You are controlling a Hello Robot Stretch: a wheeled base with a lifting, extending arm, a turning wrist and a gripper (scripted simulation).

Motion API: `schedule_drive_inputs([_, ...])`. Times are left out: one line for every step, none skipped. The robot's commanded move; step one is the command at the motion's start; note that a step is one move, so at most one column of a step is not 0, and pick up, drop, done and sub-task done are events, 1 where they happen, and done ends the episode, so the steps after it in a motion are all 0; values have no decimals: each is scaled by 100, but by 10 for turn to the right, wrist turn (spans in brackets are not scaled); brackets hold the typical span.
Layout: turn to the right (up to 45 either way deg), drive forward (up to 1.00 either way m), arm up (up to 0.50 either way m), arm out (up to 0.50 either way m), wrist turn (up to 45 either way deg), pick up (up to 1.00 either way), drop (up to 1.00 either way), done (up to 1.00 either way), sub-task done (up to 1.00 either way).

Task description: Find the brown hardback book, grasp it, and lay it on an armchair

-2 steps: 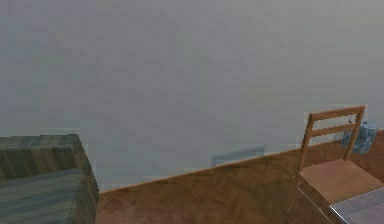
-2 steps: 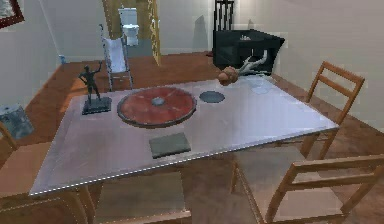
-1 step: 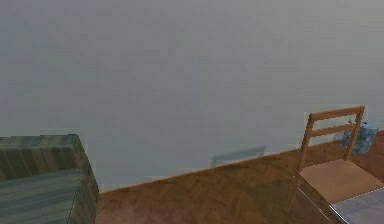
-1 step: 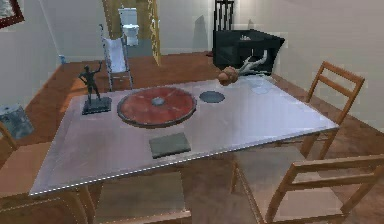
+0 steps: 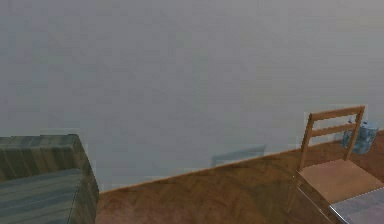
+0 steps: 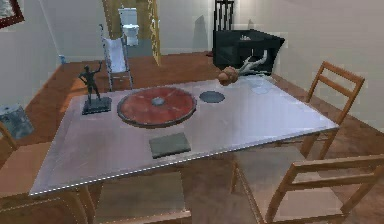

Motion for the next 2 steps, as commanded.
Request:
schedule_drive_inputs([0, 0, 0, 50, 0, 0, 0, 0, 0])
schedule_drive_inputs([0, 0, 0, 0, 450, 0, 0, 0, 0])
